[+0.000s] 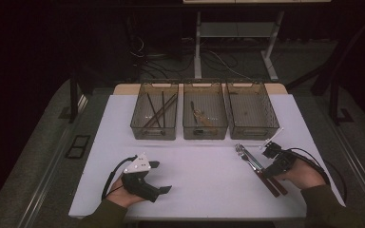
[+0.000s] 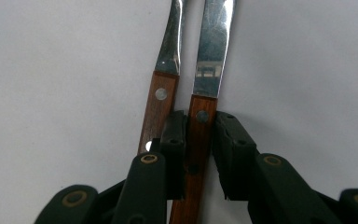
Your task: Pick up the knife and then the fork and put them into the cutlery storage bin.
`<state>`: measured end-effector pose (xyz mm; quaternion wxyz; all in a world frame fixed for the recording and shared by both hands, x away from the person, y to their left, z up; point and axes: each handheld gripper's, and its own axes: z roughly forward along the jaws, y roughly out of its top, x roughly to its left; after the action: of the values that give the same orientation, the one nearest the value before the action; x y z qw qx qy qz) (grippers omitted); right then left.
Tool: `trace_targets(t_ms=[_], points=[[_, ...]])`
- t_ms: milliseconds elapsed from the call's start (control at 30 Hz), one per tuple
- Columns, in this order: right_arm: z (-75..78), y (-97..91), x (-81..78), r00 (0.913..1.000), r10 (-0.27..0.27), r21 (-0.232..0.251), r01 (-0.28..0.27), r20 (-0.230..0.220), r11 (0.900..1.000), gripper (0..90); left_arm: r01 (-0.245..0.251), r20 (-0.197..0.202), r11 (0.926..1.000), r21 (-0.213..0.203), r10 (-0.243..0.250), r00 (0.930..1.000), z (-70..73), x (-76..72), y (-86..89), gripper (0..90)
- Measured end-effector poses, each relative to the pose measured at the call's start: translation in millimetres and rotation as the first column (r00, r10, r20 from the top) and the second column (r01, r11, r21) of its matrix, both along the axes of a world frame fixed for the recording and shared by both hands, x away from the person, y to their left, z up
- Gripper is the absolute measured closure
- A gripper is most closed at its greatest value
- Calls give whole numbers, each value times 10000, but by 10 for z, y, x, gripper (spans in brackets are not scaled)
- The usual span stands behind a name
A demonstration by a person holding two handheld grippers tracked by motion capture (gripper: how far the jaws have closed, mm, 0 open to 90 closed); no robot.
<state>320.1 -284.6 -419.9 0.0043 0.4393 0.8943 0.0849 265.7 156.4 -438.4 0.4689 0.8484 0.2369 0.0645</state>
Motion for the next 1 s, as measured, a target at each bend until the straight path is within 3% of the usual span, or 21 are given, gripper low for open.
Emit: trace_targets(t_ms=[267, 600, 833, 1000], points=[[2, 47, 10, 9999, -148, -378, 147, -28, 9992, 773, 0, -14, 10000, 9, 0, 10000, -1, 0, -1, 40], [11, 21, -7, 10000, -60, -171, 61, 66, 9998, 776, 12, -16, 10000, -2, -12, 10000, 0, -1, -2, 39], [69, -69, -11, 9975, -125, 64, 121, 698, 9999, 776, 16, -10, 10000, -1, -16, 10000, 1, -3, -1, 39], [129, -150, -20, 9930, -245, 643, 171, 1158, 9978, 775, 12, -8, 10000, -10, -12, 10000, 1, -4, -2, 39]])
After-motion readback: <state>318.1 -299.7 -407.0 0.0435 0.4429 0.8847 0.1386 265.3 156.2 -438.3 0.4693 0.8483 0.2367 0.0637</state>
